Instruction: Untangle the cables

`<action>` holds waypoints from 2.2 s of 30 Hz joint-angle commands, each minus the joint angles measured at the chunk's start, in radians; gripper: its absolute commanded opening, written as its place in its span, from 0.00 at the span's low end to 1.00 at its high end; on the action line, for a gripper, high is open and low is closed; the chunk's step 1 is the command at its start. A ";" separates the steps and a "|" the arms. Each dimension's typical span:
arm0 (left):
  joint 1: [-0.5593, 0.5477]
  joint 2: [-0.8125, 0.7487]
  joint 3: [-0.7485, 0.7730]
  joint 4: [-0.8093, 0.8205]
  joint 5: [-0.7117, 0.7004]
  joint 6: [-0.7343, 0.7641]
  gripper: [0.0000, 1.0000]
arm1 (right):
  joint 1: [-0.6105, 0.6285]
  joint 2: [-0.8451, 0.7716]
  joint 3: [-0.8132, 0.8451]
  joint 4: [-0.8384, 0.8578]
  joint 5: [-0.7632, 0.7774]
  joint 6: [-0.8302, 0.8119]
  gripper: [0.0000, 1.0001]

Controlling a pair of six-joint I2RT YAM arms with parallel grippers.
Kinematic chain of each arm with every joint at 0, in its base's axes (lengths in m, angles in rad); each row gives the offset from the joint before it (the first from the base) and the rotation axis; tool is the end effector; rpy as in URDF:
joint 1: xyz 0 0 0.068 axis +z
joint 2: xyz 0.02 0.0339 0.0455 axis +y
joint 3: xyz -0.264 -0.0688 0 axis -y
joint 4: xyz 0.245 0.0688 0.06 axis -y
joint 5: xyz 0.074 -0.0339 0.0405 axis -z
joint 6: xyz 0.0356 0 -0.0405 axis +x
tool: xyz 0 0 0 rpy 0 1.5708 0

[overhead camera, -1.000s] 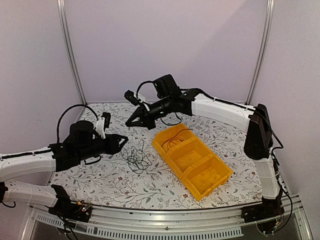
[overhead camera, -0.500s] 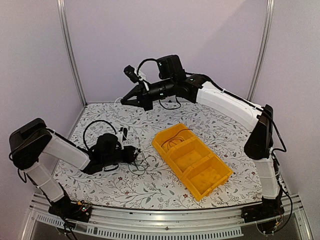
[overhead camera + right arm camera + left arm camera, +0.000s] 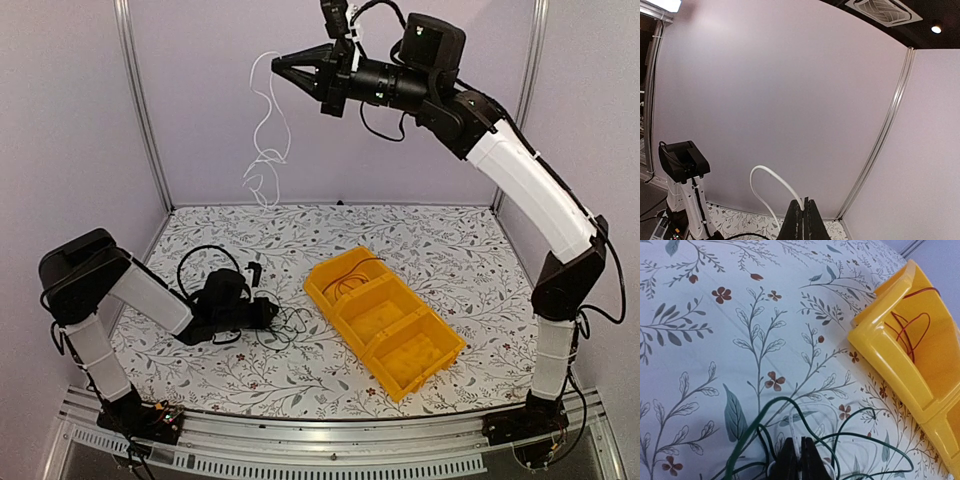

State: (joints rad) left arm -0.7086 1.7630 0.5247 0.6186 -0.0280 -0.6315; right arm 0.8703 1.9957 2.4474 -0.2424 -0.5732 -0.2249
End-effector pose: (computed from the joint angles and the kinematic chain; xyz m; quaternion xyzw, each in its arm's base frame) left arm 0.2256 -0.1921 0.0970 0.0279 0.8885 -0.2745 0.3665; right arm 0.2590 0.3371 0.5365 -0.5019 0.4011 0.4051 0.6505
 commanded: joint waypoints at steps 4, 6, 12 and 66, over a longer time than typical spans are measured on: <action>0.029 -0.059 0.010 -0.138 0.020 0.051 0.00 | -0.054 -0.109 -0.038 0.008 0.109 -0.110 0.00; 0.029 -0.102 0.025 -0.183 0.020 0.066 0.02 | -0.087 -0.136 -0.093 -0.001 0.108 -0.094 0.00; 0.018 -0.285 0.076 -0.338 0.054 0.106 0.35 | -0.146 -0.214 -0.222 -0.040 0.116 -0.104 0.00; -0.069 -0.127 0.414 -0.043 -0.085 0.383 0.00 | -0.094 -0.103 -0.232 -0.034 0.051 0.045 0.00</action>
State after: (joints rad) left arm -0.7841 1.6817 1.0149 0.5400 -0.1196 -0.2256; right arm 0.7719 1.8805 2.1834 -0.2974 -0.5343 -0.1867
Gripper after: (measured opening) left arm 0.056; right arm 0.014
